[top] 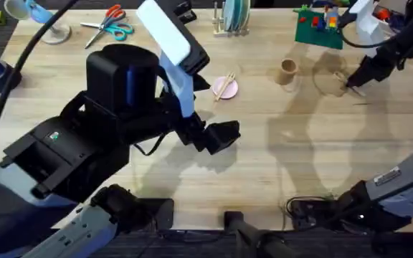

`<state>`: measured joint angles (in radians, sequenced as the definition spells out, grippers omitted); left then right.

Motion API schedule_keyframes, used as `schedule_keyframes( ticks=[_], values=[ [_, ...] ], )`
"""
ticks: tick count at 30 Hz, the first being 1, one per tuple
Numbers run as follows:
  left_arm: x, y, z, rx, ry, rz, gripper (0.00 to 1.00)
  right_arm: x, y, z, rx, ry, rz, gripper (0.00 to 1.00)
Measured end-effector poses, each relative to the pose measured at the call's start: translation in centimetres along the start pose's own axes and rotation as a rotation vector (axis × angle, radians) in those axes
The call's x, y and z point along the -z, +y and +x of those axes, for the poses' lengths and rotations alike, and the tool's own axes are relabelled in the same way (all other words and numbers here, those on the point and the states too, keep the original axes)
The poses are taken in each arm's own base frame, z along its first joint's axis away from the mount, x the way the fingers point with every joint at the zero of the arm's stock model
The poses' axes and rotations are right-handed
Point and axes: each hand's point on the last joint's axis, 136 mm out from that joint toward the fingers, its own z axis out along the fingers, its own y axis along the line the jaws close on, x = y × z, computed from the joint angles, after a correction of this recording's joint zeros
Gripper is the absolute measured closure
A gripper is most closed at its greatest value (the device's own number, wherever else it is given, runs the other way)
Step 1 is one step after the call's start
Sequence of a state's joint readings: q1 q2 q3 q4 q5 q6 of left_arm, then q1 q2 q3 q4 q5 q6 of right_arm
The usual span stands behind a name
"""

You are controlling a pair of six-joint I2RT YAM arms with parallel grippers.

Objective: Pick up a utensil and set it on the pink plate, then put the other utensil in the container.

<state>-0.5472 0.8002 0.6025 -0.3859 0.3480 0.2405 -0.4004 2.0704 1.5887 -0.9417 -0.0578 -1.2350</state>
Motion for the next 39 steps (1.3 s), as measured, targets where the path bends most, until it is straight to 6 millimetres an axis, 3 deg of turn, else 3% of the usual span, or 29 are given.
schedule_keyframes(
  ticks=[12,22,31,39],
  values=[
    [0.0,0.0,0.0,0.000,0.000,0.000,0.007,0.7,-0.1,-1.1,-0.028,-0.063,0.010,0.975],
    [0.0,0.0,0.0,0.000,0.000,0.000,0.006,7.9,0.6,-5.0,-0.011,-0.350,0.071,0.975],
    [0.0,0.0,0.0,0.000,0.000,0.000,0.007,10.8,3.2,-6.4,-0.004,-0.639,-0.079,0.975],
    [0.0,0.0,0.0,0.000,0.000,0.000,0.006,13.4,4.0,-8.3,0.064,-0.854,-0.106,0.975]
  ],
)
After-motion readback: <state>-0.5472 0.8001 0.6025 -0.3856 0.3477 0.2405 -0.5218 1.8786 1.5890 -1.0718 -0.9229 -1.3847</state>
